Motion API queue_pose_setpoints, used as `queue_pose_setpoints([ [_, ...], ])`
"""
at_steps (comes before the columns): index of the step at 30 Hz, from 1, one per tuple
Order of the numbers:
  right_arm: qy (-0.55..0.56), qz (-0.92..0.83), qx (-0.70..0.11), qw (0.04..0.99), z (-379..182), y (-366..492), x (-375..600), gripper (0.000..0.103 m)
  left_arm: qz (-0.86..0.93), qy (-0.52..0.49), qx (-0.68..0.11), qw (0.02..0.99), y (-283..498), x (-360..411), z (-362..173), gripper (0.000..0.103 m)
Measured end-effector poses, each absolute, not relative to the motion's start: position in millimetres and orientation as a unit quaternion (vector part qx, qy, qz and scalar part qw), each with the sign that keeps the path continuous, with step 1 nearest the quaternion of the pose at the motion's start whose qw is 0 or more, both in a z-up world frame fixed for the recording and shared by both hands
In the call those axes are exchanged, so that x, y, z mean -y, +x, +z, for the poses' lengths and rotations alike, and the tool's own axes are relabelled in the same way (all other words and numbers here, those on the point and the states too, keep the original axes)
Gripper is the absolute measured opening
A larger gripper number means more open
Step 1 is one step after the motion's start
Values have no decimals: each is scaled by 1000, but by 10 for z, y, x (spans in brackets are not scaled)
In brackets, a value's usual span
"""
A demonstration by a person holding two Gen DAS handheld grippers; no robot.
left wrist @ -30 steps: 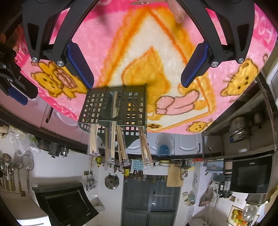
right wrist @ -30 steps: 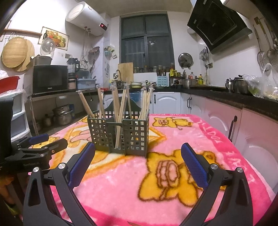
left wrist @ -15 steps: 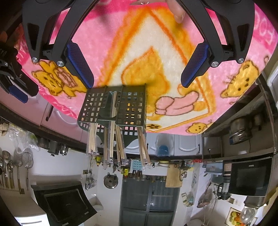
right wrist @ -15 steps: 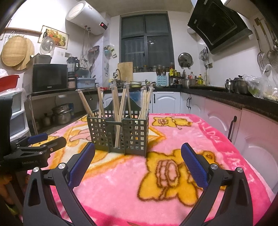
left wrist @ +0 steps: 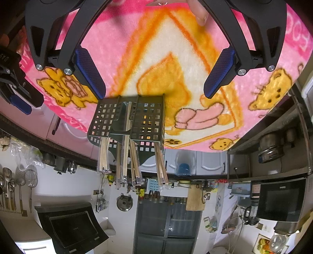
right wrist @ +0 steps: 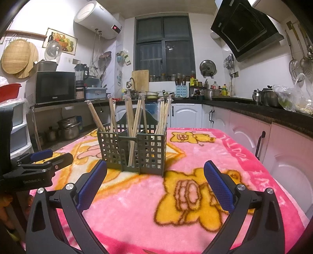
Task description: Organize utensils
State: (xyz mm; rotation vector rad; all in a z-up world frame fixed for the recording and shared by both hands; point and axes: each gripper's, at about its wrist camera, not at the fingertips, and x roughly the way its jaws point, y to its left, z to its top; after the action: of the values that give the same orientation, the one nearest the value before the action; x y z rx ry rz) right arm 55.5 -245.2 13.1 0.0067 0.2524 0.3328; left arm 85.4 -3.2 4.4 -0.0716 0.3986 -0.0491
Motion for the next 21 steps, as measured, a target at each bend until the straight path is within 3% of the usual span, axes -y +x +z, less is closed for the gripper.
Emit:
queue_pose_setpoints([
  [21,3,165,-126,978,131,552,2462,96,-25,-37,-198,979,855,28,46,92],
])
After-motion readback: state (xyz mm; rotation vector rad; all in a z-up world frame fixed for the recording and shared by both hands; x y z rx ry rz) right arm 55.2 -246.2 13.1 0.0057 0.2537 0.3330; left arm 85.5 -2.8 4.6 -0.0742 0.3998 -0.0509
